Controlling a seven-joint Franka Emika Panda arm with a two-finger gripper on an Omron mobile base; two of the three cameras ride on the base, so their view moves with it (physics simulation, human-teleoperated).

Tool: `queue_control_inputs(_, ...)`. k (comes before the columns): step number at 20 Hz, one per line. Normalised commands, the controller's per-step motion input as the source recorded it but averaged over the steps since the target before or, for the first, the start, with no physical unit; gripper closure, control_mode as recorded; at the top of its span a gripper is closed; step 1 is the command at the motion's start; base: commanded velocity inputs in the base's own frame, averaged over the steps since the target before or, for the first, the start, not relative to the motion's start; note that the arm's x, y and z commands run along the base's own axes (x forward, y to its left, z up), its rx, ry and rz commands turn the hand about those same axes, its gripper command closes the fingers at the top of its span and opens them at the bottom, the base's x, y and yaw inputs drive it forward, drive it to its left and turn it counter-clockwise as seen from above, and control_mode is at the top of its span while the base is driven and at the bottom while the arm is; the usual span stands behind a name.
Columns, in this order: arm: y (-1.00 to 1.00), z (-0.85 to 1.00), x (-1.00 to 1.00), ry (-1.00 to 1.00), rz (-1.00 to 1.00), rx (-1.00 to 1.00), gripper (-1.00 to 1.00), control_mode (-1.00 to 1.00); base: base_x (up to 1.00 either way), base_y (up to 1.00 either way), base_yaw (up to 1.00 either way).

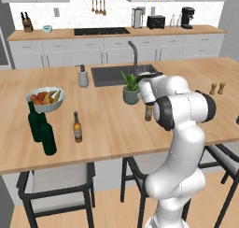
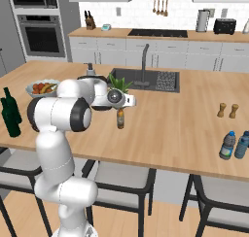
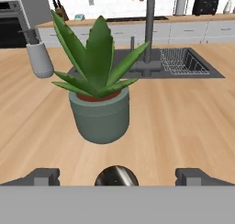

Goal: Move the plastic bottles in the middle to the plastics group, and the glass bottles in the middle to the glass group.

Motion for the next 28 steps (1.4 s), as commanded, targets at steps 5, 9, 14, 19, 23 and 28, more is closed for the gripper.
queue_control_inputs(5, 0.0, 0.0, 0.0, 0.0, 0.0, 0.0, 1.0, -1.0, 0.0, 0.0, 0.0)
queue_control_inputs(9, 0.0, 0.0, 0.0, 0.0, 0.0, 0.0, 1.0, -1.0, 0.0, 0.0, 0.0)
queue_control_inputs(14, 0.0, 0.0, 0.0, 0.0, 0.0, 0.0, 1.0, -1.0, 0.0, 0.0, 0.0)
queue_control_inputs(19, 0.0, 0.0, 0.0, 0.0, 0.0, 0.0, 1.0, -1.0, 0.0, 0.0, 0.0)
queue_control_inputs(23, -0.01, 0.09, -0.25, 0.0, 0.0, 0.0, 1.0, -1.0, 0.0, 0.0, 0.0)
queue_control_inputs(28, 0.0, 0.39, -0.56, 0.0, 0.0, 0.0, 1.0, -1.0, 0.0, 0.0, 0.0)
